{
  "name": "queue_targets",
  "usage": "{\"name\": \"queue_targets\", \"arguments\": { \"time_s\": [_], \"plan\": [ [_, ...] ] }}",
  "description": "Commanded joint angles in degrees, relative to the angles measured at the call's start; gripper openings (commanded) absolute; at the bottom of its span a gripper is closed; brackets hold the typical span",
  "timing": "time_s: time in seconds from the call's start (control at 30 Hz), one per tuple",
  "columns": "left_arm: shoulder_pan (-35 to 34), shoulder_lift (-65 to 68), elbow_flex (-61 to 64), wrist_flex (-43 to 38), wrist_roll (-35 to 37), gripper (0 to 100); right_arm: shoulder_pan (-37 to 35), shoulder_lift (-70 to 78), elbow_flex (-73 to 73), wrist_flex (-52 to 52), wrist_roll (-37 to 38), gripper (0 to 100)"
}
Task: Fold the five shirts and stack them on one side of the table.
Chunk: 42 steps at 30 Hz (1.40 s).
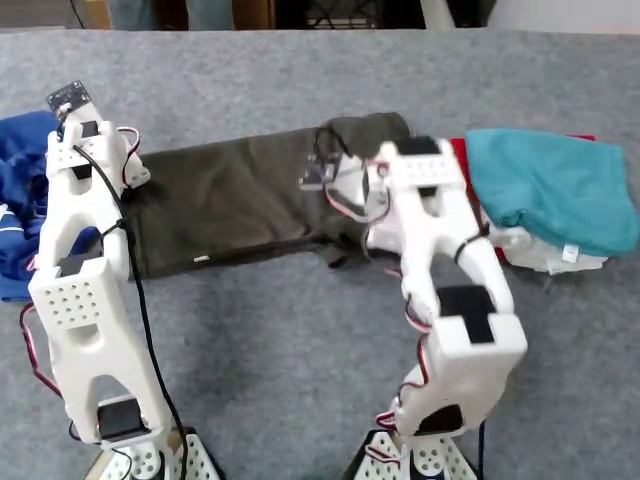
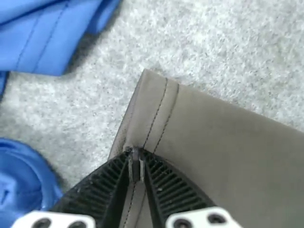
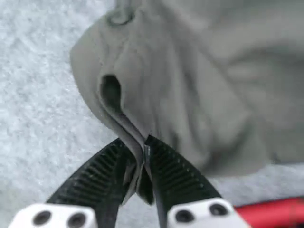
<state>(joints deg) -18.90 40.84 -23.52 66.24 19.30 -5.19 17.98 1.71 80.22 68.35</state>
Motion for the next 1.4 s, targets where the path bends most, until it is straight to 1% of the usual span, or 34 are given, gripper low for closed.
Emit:
{"name": "queue_targets", "arguments": {
  "time_s": [0.0,0.13,0.23,0.3,0.43,0.67,0.73,0.83,0.9,0.97,1.07,1.17,1.23,1.3,1.37],
  "plan": [
    [-1.1,0.2,-0.9,1.3,0.2,3,-1.0,7.6,-20.9,9.7,2.9,1.3],
    [-1.1,0.2,-1.1,1.4,0.2,3,-3.0,21.3,-42.1,20.8,7.2,1.3],
    [-1.1,0.2,-1.1,1.4,0.2,3,-3.6,29.2,-54.7,20.9,7.2,1.4],
    [-1.1,0.2,-1.1,1.5,0.2,3,-4.4,33.2,-60.7,20.9,7.2,1.4],
    [-1.1,0.2,-1.1,1.5,0.2,3,-6.1,38.5,-67.7,20.9,7.3,1.5],
    [-1.1,0.2,-1.1,1.5,0.2,3,-6.0,42.1,-74.2,20.9,7.3,1.7],
    [-1.1,0.2,-1.1,1.5,0.2,3,-5.9,42.7,-75.5,20.6,7.3,5.1],
    [-1.1,0.2,-1.1,1.5,0.2,3,-5.9,43.3,-77.3,20.6,7.0,18.1],
    [-1.1,0.2,-1.1,1.5,0.2,3,-5.8,43.4,-79.2,20.5,5.0,25.3],
    [-1.1,0.2,-1.1,1.5,0.2,3,-4.9,43.4,-81.9,20.1,3.0,26.9],
    [-1.1,0.2,-1.2,1.5,0.2,3,-3.3,43.2,-87.5,20.1,0.4,24.0],
    [-1.1,0.2,-1.3,1.5,0.2,3,-1.2,43.1,-94.3,21.0,-6.2,18.4],
    [-1.1,0.2,-1.2,1.5,0.2,3,0.4,43.0,-97.4,21.1,-10.1,11.7],
    [-1.1,0.2,-1.2,1.5,0.2,3,1.6,42.5,-97.6,21.1,-12.9,1.1],
    [-1.1,0.2,-1.2,1.5,0.2,3,2.8,40.7,-96.0,21.3,-15.2,2.7]
  ]
}}
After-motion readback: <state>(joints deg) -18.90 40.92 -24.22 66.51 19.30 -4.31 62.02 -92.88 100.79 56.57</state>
